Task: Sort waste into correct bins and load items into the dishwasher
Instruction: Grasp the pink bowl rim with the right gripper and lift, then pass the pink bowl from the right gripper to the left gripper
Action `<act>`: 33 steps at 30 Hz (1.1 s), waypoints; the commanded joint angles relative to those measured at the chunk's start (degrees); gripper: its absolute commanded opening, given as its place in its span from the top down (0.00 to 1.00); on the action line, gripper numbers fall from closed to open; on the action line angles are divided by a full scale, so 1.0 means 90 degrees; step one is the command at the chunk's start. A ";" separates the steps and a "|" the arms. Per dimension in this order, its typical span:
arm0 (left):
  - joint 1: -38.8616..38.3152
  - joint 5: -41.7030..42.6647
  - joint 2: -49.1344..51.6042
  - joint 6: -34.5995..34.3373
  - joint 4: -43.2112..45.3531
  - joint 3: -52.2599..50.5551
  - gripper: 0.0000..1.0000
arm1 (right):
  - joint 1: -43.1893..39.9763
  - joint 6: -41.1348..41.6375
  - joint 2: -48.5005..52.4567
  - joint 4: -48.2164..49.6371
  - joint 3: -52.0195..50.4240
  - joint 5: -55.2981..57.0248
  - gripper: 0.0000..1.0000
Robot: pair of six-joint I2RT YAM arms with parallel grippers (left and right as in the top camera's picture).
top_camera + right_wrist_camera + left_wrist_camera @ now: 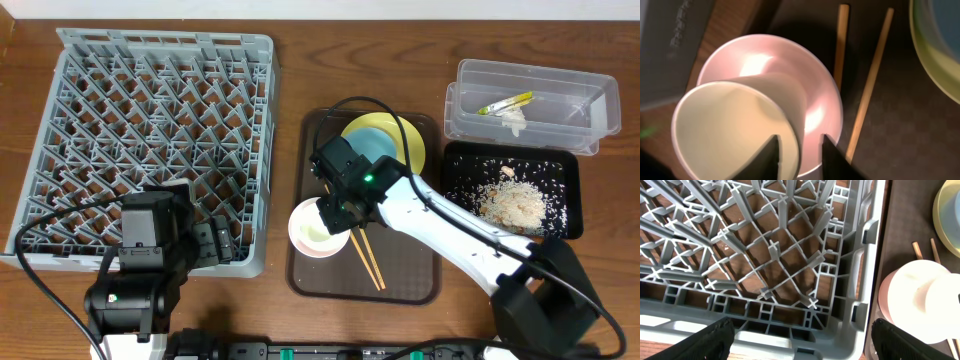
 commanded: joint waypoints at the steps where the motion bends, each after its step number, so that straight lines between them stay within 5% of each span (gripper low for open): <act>1: 0.0017 -0.0007 -0.0005 -0.0058 -0.0027 0.0117 0.11 | 0.0078 0.0372 0.0408 -0.0024 -0.0005 0.0053 0.91; 2: 0.0017 -0.0007 -0.0005 -0.0061 -0.0029 0.0117 0.11 | 0.0078 0.0369 0.0493 -0.0007 -0.0005 0.0005 0.99; 8: 0.0017 0.0126 -0.0005 -0.0058 -0.0024 0.0117 0.11 | -0.0085 0.0250 0.0104 -0.0073 0.0311 0.0131 0.99; 16: 0.0015 0.3364 0.0158 -0.0313 0.1268 0.0070 0.11 | -0.1700 -0.0022 -0.1375 -0.0194 0.0622 -0.0044 0.99; 20: 0.0015 0.4160 0.0554 -0.0617 0.2050 0.0056 0.11 | -0.2463 -0.0634 -0.1343 0.0061 0.0617 -0.2086 0.99; 23: 0.0015 0.5617 0.1280 -0.0651 0.3058 0.0056 0.11 | -0.2829 -0.1217 -0.1285 0.0364 0.0617 -0.3976 0.99; 33: -0.0170 0.8211 0.2800 -0.1336 0.5338 0.0056 0.10 | -0.2812 -0.1571 -0.1275 0.0979 0.0617 -0.6319 0.99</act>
